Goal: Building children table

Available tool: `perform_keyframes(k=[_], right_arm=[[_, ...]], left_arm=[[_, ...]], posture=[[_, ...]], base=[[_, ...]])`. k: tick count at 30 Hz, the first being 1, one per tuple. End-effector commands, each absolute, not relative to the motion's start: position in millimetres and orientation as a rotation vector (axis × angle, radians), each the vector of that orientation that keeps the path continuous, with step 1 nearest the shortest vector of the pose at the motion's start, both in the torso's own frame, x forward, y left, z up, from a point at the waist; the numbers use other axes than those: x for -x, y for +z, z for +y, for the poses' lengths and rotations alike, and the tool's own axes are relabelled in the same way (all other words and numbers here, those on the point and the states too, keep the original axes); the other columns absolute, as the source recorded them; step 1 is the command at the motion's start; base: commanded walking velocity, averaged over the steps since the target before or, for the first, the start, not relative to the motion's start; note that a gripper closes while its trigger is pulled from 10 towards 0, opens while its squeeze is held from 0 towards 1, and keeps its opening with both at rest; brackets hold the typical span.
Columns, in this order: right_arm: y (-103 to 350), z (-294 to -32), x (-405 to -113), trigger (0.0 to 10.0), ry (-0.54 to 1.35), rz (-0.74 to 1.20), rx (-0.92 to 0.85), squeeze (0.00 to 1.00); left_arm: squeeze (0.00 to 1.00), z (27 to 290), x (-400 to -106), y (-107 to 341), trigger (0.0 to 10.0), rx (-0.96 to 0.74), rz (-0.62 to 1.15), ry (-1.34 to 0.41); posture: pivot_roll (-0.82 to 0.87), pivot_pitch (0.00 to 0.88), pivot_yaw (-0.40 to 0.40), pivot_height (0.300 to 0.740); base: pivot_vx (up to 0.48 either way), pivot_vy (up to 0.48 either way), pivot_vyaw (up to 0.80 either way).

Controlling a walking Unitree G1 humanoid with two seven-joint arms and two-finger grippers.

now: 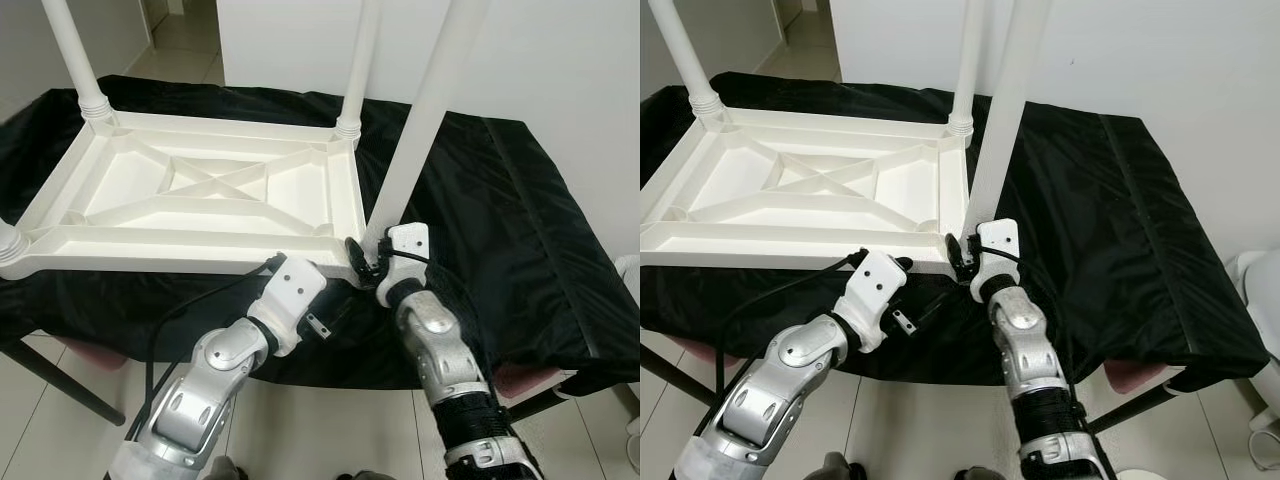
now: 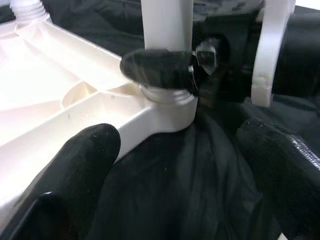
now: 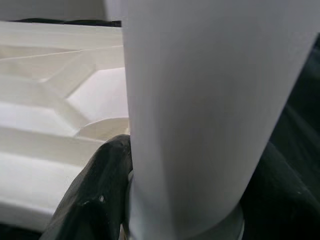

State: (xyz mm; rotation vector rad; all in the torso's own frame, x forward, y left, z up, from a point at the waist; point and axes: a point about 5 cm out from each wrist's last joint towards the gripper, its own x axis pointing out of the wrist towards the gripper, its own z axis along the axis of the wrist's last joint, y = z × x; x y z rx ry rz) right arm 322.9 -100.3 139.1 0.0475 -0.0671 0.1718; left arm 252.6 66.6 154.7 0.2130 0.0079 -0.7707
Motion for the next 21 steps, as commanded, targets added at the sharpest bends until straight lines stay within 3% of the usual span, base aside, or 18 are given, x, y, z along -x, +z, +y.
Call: perform_keyframes(k=[1,7,8,16,17,21], right_arm=[[132,-103,-320,10.0,0.041,-0.018,-0.145,0.0],[138,-94,-315,10.0,0.125,-0.062,-0.122,0.0],[140,-95,-314,10.0,0.146,-0.078,-0.133,1.0],[154,-108,-315,10.0,0.313,-0.138,-0.098,0.98],[157,-112,-318,10.0,0.385,-0.143,-0.055,0.0],[162,-121,-322,10.0,0.538,-0.156,0.064,0.0]], left_arm=[[0.0,64,-247,154,10.0,-0.214,0.017,-0.816],[0.0,64,-246,155,10.0,-0.215,0.023,-0.816],[0.0,65,-247,155,10.0,-0.217,0.025,-0.814],[0.0,67,-245,156,10.0,-0.218,0.034,-0.809],[0.0,67,-245,156,10.0,-0.219,0.034,-0.81],[0.0,66,-246,157,10.0,-0.222,0.033,-0.81]], posture=[[-0.1,0.062,-0.032,0.74],[-0.09,0.072,-0.03,0.74],[-0.09,0.078,-0.029,0.74],[-0.09,0.096,-0.02,0.74],[-0.09,0.097,-0.018,0.74],[-0.09,0.098,-0.015,0.74]], base=[[0.0,0.0,0.0],[0.0,0.0,0.0],[0.0,0.0,0.0],[0.0,0.0,0.0],[0.0,0.0,0.0],[0.0,0.0,0.0]])
